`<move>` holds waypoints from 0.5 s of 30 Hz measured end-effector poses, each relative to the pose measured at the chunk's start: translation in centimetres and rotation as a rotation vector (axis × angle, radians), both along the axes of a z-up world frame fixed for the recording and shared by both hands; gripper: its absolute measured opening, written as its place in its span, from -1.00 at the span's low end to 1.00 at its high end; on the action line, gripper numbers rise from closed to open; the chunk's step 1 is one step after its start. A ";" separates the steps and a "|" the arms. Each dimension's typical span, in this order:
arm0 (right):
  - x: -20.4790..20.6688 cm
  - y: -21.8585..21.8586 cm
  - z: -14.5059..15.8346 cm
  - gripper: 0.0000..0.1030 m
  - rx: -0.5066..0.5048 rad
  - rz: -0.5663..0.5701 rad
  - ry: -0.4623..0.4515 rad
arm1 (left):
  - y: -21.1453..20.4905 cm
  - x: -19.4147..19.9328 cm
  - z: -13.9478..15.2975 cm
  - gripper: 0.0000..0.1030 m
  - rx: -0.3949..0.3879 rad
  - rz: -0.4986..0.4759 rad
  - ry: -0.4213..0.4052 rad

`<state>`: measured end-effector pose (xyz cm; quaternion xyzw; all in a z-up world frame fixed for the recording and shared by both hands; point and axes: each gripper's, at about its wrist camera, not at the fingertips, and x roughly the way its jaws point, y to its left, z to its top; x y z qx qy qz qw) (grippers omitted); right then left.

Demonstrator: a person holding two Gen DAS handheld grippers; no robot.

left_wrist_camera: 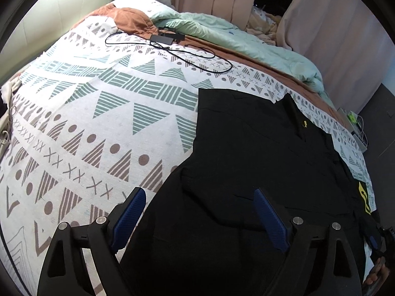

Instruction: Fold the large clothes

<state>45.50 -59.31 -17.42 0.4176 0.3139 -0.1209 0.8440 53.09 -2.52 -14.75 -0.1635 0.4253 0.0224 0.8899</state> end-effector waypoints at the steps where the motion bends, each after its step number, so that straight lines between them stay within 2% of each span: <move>1: -0.7 -0.8 0.0 0.07 0.009 -0.024 -0.009 | -0.1 -0.1 0.0 0.74 -0.002 -0.004 0.000; 8: -4.5 -5.5 -1.7 0.07 0.093 -0.191 0.025 | -0.8 -0.3 -0.2 0.74 0.018 -0.007 0.002; 15: -4.1 -7.6 -3.3 0.07 0.123 -0.227 0.006 | -1.1 -0.3 -0.4 0.74 0.041 -0.013 0.004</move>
